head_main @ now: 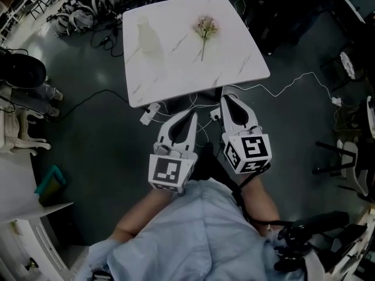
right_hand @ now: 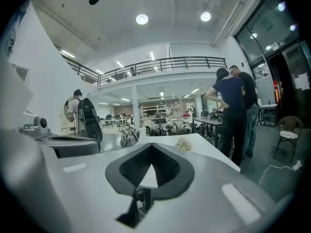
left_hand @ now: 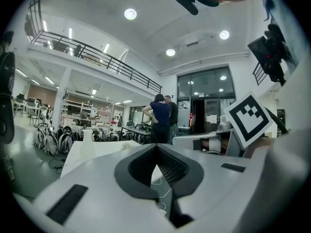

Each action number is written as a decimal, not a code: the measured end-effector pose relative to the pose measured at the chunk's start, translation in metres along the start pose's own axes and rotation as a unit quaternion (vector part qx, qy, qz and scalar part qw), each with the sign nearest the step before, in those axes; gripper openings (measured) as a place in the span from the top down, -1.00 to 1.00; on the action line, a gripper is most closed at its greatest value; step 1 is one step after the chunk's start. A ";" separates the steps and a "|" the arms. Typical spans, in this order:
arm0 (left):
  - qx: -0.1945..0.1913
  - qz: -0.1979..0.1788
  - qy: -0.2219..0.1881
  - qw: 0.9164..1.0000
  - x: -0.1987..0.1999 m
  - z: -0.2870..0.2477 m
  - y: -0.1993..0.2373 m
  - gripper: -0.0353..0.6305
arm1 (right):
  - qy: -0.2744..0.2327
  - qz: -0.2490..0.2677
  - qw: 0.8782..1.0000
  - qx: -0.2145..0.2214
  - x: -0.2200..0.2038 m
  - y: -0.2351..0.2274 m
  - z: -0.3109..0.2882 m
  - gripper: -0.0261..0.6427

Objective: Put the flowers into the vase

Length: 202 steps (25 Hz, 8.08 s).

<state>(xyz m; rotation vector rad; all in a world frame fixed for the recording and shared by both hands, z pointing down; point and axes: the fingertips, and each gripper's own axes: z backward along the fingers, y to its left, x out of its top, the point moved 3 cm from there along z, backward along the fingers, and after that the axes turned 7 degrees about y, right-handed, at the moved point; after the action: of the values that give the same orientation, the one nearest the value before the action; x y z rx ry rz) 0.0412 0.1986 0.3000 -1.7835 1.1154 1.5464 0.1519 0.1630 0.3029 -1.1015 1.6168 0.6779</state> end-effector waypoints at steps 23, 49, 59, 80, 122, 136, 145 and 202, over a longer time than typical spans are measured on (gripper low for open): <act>-0.030 -0.041 0.043 0.998 0.049 -0.254 0.015 0.88 | 0.013 -0.045 0.999 0.014 0.037 -0.191 -0.156 0.92; -0.023 0.077 0.124 0.989 0.018 -0.343 0.219 0.88 | 0.179 -0.067 0.981 -0.029 0.006 -0.217 -0.418 0.51; 0.006 0.122 0.156 0.980 -0.010 -0.353 0.270 0.88 | 0.313 -0.046 0.946 -0.070 -0.049 -0.233 -0.479 0.34; 0.021 0.112 0.132 0.985 -0.002 -0.320 0.255 0.88 | 0.206 -0.126 0.969 -0.062 -0.012 -0.240 -0.446 0.86; 0.148 0.160 0.032 0.975 0.026 -0.168 0.350 0.88 | -0.026 -0.064 0.977 0.203 0.217 0.027 -0.477 0.86; 0.170 0.193 0.044 0.966 0.026 -0.172 0.390 0.88 | -0.053 -0.043 0.970 0.233 0.262 0.053 -0.512 0.86; 0.173 0.194 0.040 0.965 0.014 -0.173 0.394 0.88 | -0.080 -0.052 0.960 0.263 0.278 0.064 -0.501 0.86; 0.176 0.174 0.049 0.968 0.014 -0.181 0.348 0.88 | 0.004 0.125 0.936 0.329 0.121 0.085 -0.451 0.50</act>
<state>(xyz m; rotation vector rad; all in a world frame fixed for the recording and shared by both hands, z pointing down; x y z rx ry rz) -0.1554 -0.1347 0.3679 -1.4909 1.7072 1.3452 -0.1253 -0.2212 0.3258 -0.4122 1.8172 0.2431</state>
